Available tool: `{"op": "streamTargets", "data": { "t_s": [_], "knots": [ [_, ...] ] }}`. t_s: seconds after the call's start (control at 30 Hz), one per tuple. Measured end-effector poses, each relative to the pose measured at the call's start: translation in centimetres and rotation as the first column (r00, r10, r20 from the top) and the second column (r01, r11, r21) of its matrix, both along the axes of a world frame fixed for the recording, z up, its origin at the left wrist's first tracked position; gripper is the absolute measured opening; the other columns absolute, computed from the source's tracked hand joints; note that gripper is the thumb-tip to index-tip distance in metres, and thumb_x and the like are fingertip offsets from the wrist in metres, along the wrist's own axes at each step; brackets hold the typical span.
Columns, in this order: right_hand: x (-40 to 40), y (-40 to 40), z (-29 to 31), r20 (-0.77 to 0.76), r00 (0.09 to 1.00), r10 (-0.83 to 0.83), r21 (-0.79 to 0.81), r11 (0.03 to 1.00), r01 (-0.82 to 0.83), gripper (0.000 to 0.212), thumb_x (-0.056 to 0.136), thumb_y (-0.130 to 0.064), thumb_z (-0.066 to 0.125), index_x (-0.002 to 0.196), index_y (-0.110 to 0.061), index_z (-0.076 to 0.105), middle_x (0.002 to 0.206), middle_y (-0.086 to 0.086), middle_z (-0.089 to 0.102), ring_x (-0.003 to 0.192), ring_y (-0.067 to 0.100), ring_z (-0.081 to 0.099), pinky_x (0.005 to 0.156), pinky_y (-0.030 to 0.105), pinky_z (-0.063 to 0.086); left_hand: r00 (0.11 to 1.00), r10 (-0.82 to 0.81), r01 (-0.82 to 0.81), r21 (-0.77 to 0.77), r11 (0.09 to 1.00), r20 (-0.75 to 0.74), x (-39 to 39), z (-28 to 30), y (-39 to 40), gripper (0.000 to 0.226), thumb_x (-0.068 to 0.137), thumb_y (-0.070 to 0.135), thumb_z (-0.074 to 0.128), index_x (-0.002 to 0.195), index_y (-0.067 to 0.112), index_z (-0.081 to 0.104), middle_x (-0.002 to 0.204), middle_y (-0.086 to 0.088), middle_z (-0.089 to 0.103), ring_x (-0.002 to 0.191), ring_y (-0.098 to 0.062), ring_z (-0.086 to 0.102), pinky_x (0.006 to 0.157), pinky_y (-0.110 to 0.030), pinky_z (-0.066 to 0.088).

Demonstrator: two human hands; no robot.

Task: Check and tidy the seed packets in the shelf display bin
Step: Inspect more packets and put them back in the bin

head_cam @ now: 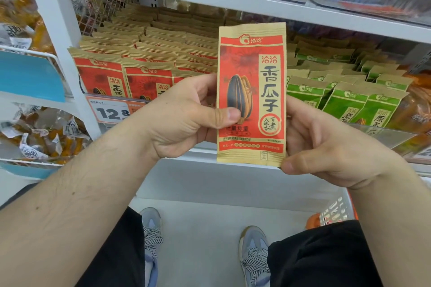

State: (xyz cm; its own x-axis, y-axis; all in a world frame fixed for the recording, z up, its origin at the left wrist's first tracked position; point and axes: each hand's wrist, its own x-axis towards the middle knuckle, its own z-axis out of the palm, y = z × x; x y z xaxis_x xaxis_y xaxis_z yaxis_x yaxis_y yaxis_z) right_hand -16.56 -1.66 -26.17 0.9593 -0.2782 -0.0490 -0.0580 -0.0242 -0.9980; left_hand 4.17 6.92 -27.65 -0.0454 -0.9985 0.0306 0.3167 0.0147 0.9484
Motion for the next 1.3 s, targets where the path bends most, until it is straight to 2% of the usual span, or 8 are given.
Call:
{"op": "streamTargets", "data": {
  "t_s": [0.23,0.33,0.47,0.6,0.7,0.83,1.0,1.3],
  "knots": [
    [1.6,1.2,-0.4,0.074,0.933,-0.351,0.002,0.936,0.352,0.056,0.068,-0.003,0.073,0.119,-0.019,0.058,0.090,0.008,0.069,0.058,0.018,0.059,0.044,0.026,0.045,0.968,0.182,-0.177,-0.048,0.983,0.173,-0.8,0.4,0.1,0.055,0.076,0.001,0.076,0.127,0.011,0.059,0.121,-0.019,0.065,0.095,-0.027,0.070,0.074,-0.039,0.060],
    [2.7,2.8,-0.5,0.144,0.763,-0.630,-0.513,0.612,0.602,0.063,0.075,-0.002,0.065,0.127,-0.038,0.056,0.083,-0.006,0.068,0.062,0.007,0.061,0.055,0.022,0.049,0.730,0.492,-0.423,-0.252,0.871,0.475,-1.5,0.2,0.1,0.072,0.070,0.031,0.084,0.135,0.032,0.052,0.115,0.005,0.063,0.093,-0.011,0.071,0.078,-0.035,0.060],
    [3.5,4.5,-1.2,0.149,0.781,-0.606,-0.925,0.193,0.326,0.090,0.069,-0.038,0.070,0.149,-0.041,0.028,0.090,-0.010,0.040,0.074,0.010,0.050,0.065,0.024,0.048,0.900,0.336,-0.299,-0.168,0.939,0.277,-2.8,0.3,0.5,0.053,0.067,0.046,0.081,0.113,0.028,0.064,0.112,0.005,0.071,0.100,-0.018,0.070,0.084,-0.039,0.057],
    [3.4,4.0,-0.4,0.137,0.742,-0.656,-0.709,0.458,0.536,0.062,0.068,-0.048,0.072,0.128,-0.037,0.059,0.071,-0.015,0.047,0.062,0.003,0.046,0.060,0.028,0.048,0.964,0.257,-0.262,0.091,0.961,0.065,-2.6,-0.4,-0.2,0.023,0.081,0.012,0.067,0.103,0.018,0.067,0.098,-0.002,0.076,0.092,-0.021,0.072,0.079,-0.037,0.057],
    [2.6,2.3,1.2,0.187,0.547,-0.816,-0.461,0.419,0.783,0.046,0.068,-0.045,0.073,0.112,-0.034,0.064,0.084,-0.007,0.058,0.063,0.008,0.053,0.054,0.028,0.052,0.998,0.033,-0.043,0.166,0.985,0.062,-1.9,-0.8,-0.2,0.032,0.076,0.005,0.074,0.104,0.018,0.067,0.100,-0.005,0.075,0.095,-0.024,0.072,0.085,-0.046,0.056],
    [2.6,1.8,0.7,0.119,0.672,-0.731,-0.182,0.650,0.738,0.013,0.078,-0.030,0.076,0.074,-0.019,0.071,0.078,0.006,0.073,0.066,0.015,0.065,0.056,0.028,0.049,0.995,-0.018,0.004,0.141,0.990,0.097,-2.6,-0.6,-0.1,0.036,0.070,0.009,0.079,0.103,0.018,0.068,0.099,-0.005,0.075,0.093,-0.024,0.072,0.080,-0.043,0.059],
    [2.5,2.1,0.7,0.133,0.676,-0.725,-0.149,0.660,0.737,0.022,0.093,-0.013,0.059,0.075,-0.002,0.063,0.050,-0.003,0.063,0.037,0.004,0.053,0.038,0.015,0.038,0.956,0.291,-0.288,0.086,0.954,-0.023,-1.7,0.0,-0.9,0.025,0.072,0.022,0.066,0.092,0.009,0.072,0.083,-0.008,0.074,0.073,-0.021,0.070,0.067,-0.039,0.060],
    [2.7,1.9,0.7,0.124,0.636,-0.762,-0.108,0.627,0.772,0.031,0.097,-0.015,0.055,0.069,-0.003,0.062,0.042,0.001,0.057,0.028,0.010,0.039,0.035,0.017,0.026,0.974,0.223,-0.218,0.095,0.971,-0.040,-1.7,-0.3,-0.8,0.034,0.073,0.023,0.065,0.103,0.006,0.070,0.085,-0.008,0.074,0.073,-0.019,0.069,0.059,-0.034,0.060]
  ]
}}
